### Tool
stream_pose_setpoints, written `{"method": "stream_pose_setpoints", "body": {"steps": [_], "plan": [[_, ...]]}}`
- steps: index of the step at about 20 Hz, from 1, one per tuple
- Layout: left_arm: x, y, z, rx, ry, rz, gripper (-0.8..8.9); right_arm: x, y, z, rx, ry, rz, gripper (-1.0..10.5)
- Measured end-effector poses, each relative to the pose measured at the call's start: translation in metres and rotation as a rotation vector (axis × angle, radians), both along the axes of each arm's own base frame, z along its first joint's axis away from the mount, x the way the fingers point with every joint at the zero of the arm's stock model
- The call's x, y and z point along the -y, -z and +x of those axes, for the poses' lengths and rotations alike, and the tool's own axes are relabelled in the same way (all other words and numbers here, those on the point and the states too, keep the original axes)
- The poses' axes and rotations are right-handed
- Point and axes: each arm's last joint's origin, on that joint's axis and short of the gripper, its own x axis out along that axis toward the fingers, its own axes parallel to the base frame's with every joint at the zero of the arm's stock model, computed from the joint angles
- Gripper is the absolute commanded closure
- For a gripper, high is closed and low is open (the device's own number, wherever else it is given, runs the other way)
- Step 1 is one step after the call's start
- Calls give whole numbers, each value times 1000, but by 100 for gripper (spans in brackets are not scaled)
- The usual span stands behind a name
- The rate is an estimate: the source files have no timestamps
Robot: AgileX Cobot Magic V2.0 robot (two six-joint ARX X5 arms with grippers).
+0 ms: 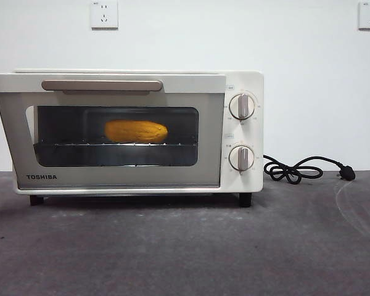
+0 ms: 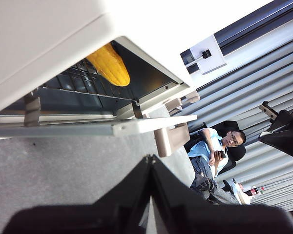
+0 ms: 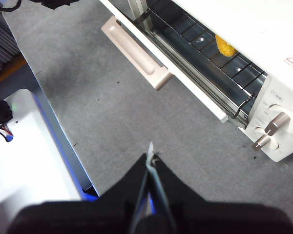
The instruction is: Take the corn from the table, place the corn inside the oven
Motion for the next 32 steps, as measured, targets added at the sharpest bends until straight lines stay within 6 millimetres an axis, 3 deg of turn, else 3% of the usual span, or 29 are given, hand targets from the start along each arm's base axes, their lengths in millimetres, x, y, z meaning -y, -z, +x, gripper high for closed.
{"method": "stream_pose_setpoints", "body": {"steps": [19, 32], "plan": [[0, 0, 0, -3, 0, -2, 821, 0, 0, 0, 1, 1, -1, 959], [4, 3, 1, -47, -26, 52, 817, 3, 1, 4, 74, 117, -114, 958]]}}
